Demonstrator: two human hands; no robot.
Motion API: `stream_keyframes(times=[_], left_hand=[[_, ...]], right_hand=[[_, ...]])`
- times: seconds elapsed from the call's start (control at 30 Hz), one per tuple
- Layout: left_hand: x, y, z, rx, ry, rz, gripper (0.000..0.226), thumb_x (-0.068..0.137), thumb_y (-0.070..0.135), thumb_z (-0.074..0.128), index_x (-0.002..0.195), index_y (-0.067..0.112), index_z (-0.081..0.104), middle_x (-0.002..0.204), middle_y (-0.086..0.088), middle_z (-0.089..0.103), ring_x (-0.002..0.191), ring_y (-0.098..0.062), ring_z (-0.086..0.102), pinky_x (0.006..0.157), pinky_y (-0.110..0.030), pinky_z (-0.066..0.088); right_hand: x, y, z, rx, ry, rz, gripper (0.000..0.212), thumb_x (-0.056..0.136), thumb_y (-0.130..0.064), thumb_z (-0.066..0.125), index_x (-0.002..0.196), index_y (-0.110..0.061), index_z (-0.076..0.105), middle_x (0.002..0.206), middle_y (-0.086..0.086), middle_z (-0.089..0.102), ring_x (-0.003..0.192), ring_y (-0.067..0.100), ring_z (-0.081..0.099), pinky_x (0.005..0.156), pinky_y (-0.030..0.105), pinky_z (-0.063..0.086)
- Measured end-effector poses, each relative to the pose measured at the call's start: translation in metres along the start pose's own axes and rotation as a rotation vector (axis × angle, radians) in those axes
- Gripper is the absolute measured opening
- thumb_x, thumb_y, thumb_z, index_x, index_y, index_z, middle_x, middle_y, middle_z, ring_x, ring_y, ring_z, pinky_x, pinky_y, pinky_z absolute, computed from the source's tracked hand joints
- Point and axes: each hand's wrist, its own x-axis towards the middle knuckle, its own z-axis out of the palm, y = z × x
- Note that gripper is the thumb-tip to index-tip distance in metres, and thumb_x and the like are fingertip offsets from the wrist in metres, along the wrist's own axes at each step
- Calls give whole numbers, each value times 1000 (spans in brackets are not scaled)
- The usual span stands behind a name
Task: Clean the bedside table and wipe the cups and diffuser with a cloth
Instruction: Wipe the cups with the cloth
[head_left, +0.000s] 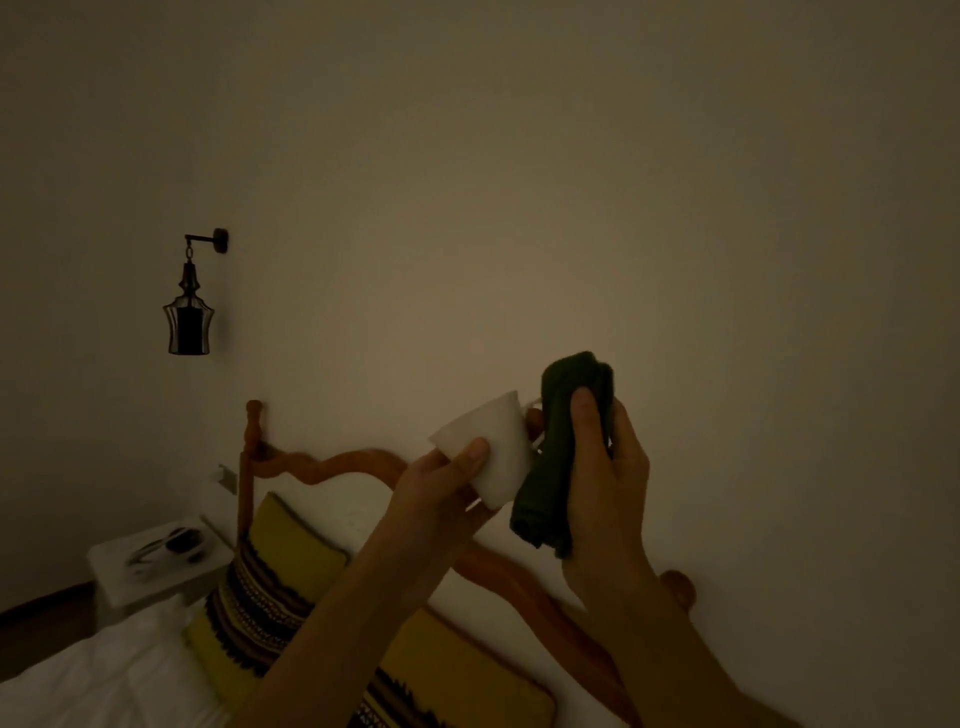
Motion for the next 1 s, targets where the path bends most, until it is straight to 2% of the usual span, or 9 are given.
stream_keyframes(times=[0.1, 0.2, 0.33, 0.4, 0.47, 0.57, 0.73, 0.83, 1.0], left_hand=[[-2, 6, -2, -185, -120, -23, 94, 62, 30, 90, 142, 6, 49, 143, -21, 54, 131, -39, 53, 99, -49, 52], [-3, 8, 4, -155, -80, -43, 90, 60, 40, 87, 139, 9, 54, 143, -21, 53, 125, -36, 57, 95, -48, 53], [2, 8, 9, 86, 86, 37, 136, 34, 60, 95, 147, 14, 34, 141, -18, 53, 124, -37, 59, 103, -57, 48], [3, 9, 11, 140, 95, 48, 125, 43, 61, 92, 145, 13, 38, 139, -16, 57, 121, -35, 61, 103, -55, 49], [1, 8, 12, 155, 54, 30, 94, 67, 63, 77, 141, 12, 48, 135, -14, 62, 120, -31, 63, 104, -51, 49], [-2, 8, 2, 185, -19, 11, 70, 87, 57, 62, 138, 10, 55, 137, -17, 59, 126, -35, 57, 109, -55, 43], [-11, 21, 3, 75, -183, -36, 90, 61, 49, 88, 133, 4, 58, 132, -22, 60, 117, -37, 59, 102, -50, 48], [-13, 18, 8, 94, -279, -24, 70, 62, 45, 90, 119, 12, 69, 112, -12, 72, 104, -29, 70, 85, -37, 58], [-15, 16, 1, -43, -273, -5, 45, 50, 14, 80, 95, 16, 79, 100, -10, 70, 91, -25, 71, 72, -34, 60]], right_hand=[[-3, 8, -3, 160, 17, 126, 15, 94, -39, 61, 98, -40, 76, 95, 0, 77, 80, 18, 74, 64, 30, 59], [-14, 21, 2, -34, 9, 13, 20, 96, -39, 61, 112, -39, 71, 103, -5, 75, 89, 14, 73, 73, 31, 61], [-25, 30, 7, -277, -46, -192, 40, 96, -49, 55, 135, -42, 53, 119, -26, 64, 107, -1, 65, 89, 27, 58], [-28, 26, 11, -305, -56, -251, 36, 97, -53, 49, 132, -50, 49, 118, -36, 60, 108, -7, 62, 88, 19, 56], [-32, 21, 14, -344, -30, -308, 31, 96, -55, 48, 126, -61, 42, 116, -44, 56, 107, -11, 60, 83, 13, 53], [-34, 16, 13, -422, 18, -425, 34, 93, -54, 51, 124, -61, 40, 118, -45, 53, 110, -9, 59, 87, 16, 53], [-36, 17, 13, -390, -19, -428, 33, 92, -43, 56, 122, -49, 45, 116, -35, 57, 108, -10, 59, 88, 14, 51], [-36, 18, 12, -360, -42, -438, 34, 90, -51, 55, 122, -47, 48, 118, -25, 59, 109, -4, 61, 88, 17, 53], [-23, 21, 1, -77, -74, -89, 35, 87, -59, 59, 120, -50, 60, 110, -15, 69, 102, 15, 68, 78, 29, 59]])
